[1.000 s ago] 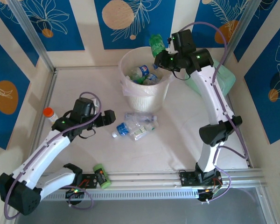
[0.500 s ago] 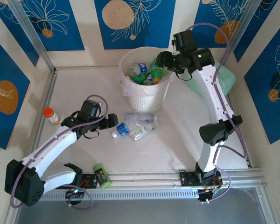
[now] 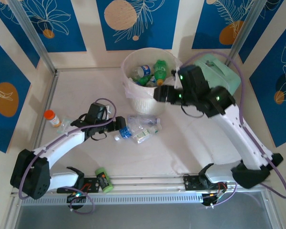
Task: Put the plastic bottles in the bin
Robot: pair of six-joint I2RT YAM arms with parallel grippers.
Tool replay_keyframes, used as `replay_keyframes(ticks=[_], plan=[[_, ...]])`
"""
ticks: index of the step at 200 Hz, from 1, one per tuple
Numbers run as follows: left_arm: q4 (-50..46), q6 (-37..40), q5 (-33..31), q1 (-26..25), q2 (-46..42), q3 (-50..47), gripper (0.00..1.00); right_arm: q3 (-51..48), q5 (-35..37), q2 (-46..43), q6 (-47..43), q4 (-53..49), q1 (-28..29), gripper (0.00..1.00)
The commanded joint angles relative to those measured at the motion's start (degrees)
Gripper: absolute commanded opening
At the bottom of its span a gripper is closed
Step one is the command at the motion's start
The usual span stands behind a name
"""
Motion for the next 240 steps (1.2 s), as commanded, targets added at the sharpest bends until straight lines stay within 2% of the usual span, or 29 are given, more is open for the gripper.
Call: replay_keyframes(ticks=[1, 23, 54, 93, 191, 208, 240], plan=[[7.2, -1.3, 4.2, 0.2, 2.6, -1.3, 0.91, -10.0, 1.2, -6.5, 5.5, 3.1, 2.3, 0.74], [8.8, -1.0, 4.5, 0.1, 4.9, -1.1, 0.90, -17.7, 0.7, -12.2, 9.2, 3.3, 3.8, 0.76], [9.4, -0.3, 5.0, -0.3, 8.0, -0.1, 0.90, -22.7, 0.8, -16.6, 11.8, 3.0, 4.3, 0.77], [8.8, -0.8, 5.5, -3.1, 9.9, 0.4, 0.81, -23.2, 1.1, -17.1, 12.0, 2.7, 4.2, 0.78], [-4.1, 4.4, 7.4, -10.2, 7.4, 3.8, 0.79, -24.9, -0.5, -17.2, 11.4, 4.1, 3.2, 0.79], [-6.5, 6.3, 5.9, -11.1, 8.6, 5.8, 0.79, -25.2, -0.8, -17.2, 11.6, 4.4, 3.1, 0.80], [-10.6, 10.0, -0.9, -11.9, 12.7, 9.0, 0.81, -25.5, -1.0, -17.1, 11.7, 4.7, 2.9, 0.80]])
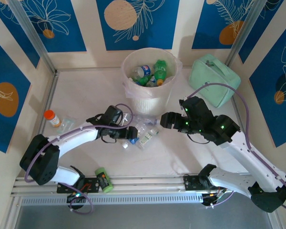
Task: Put the plastic bottles in the bin
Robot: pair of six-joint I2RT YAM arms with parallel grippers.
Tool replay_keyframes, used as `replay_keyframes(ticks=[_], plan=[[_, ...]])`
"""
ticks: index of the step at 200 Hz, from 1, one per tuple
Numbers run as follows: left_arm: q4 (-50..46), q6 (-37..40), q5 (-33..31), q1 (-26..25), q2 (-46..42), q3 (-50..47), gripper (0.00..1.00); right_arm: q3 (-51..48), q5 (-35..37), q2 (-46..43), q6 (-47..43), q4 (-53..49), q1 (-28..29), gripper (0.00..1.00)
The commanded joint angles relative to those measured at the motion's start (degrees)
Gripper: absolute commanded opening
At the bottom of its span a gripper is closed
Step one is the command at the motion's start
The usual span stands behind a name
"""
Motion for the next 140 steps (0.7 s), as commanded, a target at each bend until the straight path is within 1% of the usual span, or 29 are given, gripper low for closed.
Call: replay_keyframes(ticks=[1, 22, 55, 113, 140], plan=[[-5.3, 4.5, -4.9, -0.7, 3.1, 2.9, 0.81, -0.7, -0.7, -0.6, 0.7, 1.2, -0.3, 0.80], [-5.4, 6.5, -4.9, -1.4, 6.1, 4.1, 0.78, -1.4, -1.6, -0.5, 0.6, 1.8, -0.5, 0.81], [-5.2, 6.9, -4.9, -2.3, 9.7, 5.3, 0.75, -2.3, -2.9, -0.5, 0.5, 3.1, -0.6, 0.82], [-6.7, 7.5, -4.2, -4.1, 11.0, 6.4, 0.73, -3.8, -5.0, 1.3, -0.2, 4.7, -1.9, 0.84], [-7.7, 7.4, -4.1, -4.3, 9.8, 6.1, 0.73, -4.1, -5.9, 1.5, -0.5, 5.3, -2.8, 0.88]])
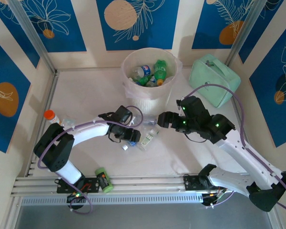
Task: Put the plastic bottles in the bin
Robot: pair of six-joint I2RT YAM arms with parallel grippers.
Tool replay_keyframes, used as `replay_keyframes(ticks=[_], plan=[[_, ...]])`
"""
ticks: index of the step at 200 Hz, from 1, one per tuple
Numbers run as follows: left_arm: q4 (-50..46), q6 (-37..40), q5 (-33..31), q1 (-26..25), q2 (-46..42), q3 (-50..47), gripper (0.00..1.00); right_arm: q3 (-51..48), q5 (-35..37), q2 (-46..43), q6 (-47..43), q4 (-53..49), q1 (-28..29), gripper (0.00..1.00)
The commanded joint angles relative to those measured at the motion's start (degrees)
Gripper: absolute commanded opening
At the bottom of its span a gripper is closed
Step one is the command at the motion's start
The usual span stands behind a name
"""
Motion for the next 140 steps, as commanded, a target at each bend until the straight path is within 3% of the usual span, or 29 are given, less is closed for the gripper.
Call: replay_keyframes(ticks=[1, 75, 111, 121, 140], plan=[[-3.4, 1.1, -0.2, -0.8, -0.4, 0.5, 0.73, -0.9, -2.1, 0.0, -0.6, 1.1, -0.9, 0.88], [-7.5, 2.3, 1.5, -1.3, -1.2, 0.7, 0.76, -1.4, -4.0, -0.3, -0.6, 1.9, -2.7, 0.91], [-7.5, 2.5, 1.6, -1.5, -4.2, -1.5, 0.83, -1.3, -4.0, -0.3, -0.6, 1.6, -3.0, 0.93], [-7.5, 2.8, 1.7, -1.5, -4.2, -1.5, 0.90, -1.2, -4.4, -0.2, -0.5, 2.0, -3.2, 0.94], [-7.7, 3.2, 1.3, -1.8, -3.3, -1.1, 0.90, -0.9, -5.1, 0.3, -0.2, 2.4, -3.3, 0.94]])
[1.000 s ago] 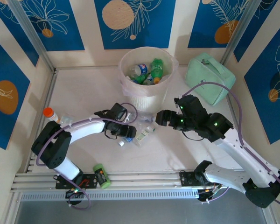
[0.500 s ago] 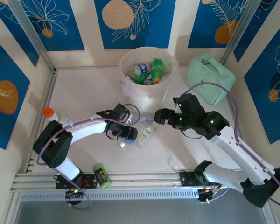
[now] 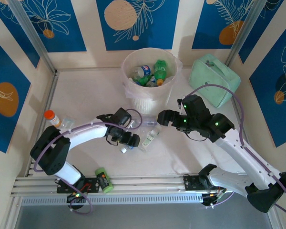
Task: Put the plastic bottles in the bin
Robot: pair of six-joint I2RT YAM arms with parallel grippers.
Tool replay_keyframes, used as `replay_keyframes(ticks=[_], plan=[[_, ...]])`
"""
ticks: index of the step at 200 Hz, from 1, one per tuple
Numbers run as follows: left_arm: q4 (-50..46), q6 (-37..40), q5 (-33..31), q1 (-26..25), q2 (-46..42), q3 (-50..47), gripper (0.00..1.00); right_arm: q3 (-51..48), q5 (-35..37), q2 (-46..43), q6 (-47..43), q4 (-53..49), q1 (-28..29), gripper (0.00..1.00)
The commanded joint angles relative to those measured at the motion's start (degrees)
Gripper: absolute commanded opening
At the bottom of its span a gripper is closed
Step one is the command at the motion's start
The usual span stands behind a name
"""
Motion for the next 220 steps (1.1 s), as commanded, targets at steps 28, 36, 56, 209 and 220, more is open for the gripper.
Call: replay_keyframes(ticks=[28, 36, 56, 209, 220], plan=[[-2.0, 2.1, -0.6, -1.1, 1.2, 0.3, 0.83, 0.9, -1.9, 0.6, 0.0, 0.2, -0.3, 0.94], [-2.0, 2.2, -0.7, -1.1, 1.6, 0.5, 0.80, 0.9, -1.7, 0.5, 0.0, 0.1, -0.3, 0.94], [-2.2, 2.4, -0.5, -1.4, 2.2, 0.9, 0.73, 1.0, -1.7, 0.3, 0.2, -0.1, -0.4, 0.93], [-4.3, -3.7, 2.4, -2.1, -21.6, -0.4, 0.62, 2.3, -4.3, -0.8, 3.0, 2.1, -0.6, 0.91], [-4.9, -4.2, 3.0, -2.1, -23.8, 0.9, 0.62, 2.3, -5.9, -0.6, 2.9, 3.9, -0.3, 0.91]])
